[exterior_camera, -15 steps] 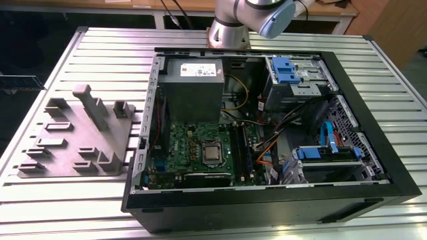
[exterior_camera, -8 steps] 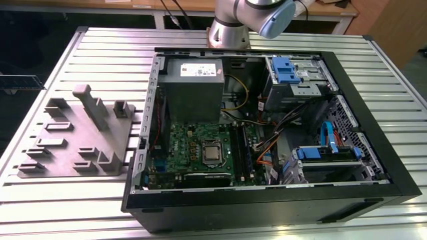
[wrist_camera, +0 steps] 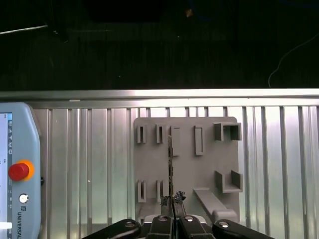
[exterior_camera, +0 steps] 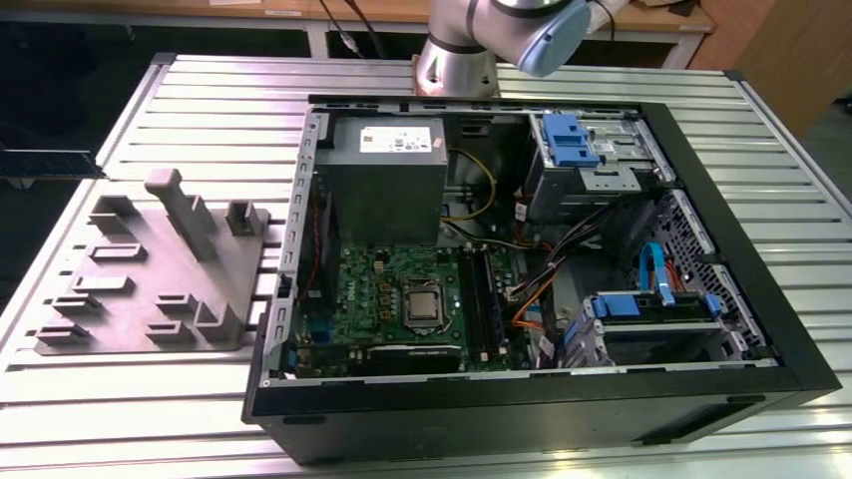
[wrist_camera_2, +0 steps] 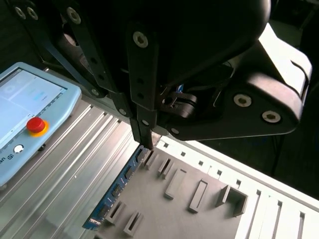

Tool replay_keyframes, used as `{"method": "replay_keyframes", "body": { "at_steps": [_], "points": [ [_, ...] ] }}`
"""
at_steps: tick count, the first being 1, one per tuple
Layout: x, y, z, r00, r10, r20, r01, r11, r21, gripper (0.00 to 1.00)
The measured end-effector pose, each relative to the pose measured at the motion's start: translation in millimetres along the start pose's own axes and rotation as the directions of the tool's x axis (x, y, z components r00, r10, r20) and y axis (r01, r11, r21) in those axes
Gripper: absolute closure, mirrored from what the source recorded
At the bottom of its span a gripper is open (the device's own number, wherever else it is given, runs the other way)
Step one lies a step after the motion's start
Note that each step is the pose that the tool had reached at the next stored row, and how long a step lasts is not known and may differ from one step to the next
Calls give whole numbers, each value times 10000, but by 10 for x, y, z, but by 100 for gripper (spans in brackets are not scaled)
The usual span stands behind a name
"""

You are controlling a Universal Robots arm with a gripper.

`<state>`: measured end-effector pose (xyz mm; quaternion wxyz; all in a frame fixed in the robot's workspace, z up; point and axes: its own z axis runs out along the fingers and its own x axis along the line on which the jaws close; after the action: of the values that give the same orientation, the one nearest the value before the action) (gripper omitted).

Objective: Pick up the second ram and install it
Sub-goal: 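Pick up the second ram and move it above second insertion slot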

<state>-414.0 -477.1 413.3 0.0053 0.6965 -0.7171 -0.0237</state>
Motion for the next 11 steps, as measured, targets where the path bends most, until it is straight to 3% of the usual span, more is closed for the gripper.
{"method": "replay_keyframes", "body": {
  "at_steps": [11],
  "points": [
    [-12,-403,-17,10000,0,-1,0,10000,-1,89]
  ]
}}
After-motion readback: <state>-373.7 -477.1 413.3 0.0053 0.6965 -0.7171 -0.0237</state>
